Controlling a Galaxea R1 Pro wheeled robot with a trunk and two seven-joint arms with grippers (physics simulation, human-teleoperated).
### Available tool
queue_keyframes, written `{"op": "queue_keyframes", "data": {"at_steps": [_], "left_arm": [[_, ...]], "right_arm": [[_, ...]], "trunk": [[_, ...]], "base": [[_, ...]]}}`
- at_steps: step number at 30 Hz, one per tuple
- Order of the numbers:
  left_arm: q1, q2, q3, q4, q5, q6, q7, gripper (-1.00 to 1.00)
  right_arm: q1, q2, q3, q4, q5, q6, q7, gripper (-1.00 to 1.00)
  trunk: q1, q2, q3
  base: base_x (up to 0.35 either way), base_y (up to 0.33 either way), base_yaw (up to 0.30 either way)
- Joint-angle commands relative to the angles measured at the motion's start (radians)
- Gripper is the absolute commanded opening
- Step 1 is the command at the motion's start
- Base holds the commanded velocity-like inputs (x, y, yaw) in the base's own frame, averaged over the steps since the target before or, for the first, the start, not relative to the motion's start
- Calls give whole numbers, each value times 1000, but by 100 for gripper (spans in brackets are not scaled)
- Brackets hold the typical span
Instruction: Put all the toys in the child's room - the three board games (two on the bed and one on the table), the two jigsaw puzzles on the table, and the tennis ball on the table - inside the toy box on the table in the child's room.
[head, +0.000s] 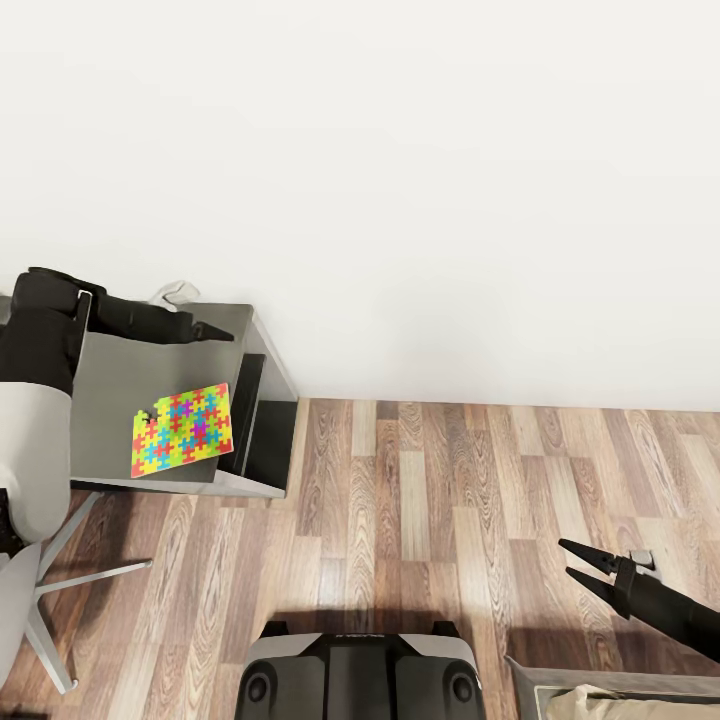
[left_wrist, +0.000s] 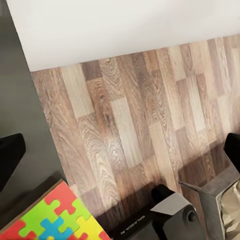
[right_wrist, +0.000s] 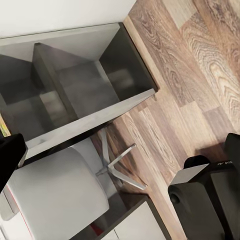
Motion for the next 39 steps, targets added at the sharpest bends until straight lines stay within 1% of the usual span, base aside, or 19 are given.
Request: {"op": "queue_keyframes", "data": {"at_steps": [1, 6, 16, 26, 39], "left_arm": [[-1, 2, 3, -1, -10, 10, -8, 100], [-1, 5, 4, -1, -9, 10, -8, 100], [-1, 6, 4, -1, -10, 11, -8, 100], [-1, 5, 5, -1, -9, 11, -9, 100], [-1, 4, 5, -1, -8, 11, -9, 100]], "right_arm": [[0, 0, -1, 0, 0, 5, 3, 100], [0, 0, -1, 1, 0, 5, 2, 100], [0, 0, -1, 1, 0, 5, 3, 100], [0, 0, -2, 2, 0, 5, 3, 100], [0, 0, -1, -2, 0, 5, 3, 100]], "trunk": [[1, -2, -1], [1, -2, -1], [1, -2, -1], [1, -2, -1], [1, -2, 16]], "base": [[0, 0, 0], [-22, 0, 0], [-164, 0, 0], [-23, 0, 0], [-2, 0, 0]]}}
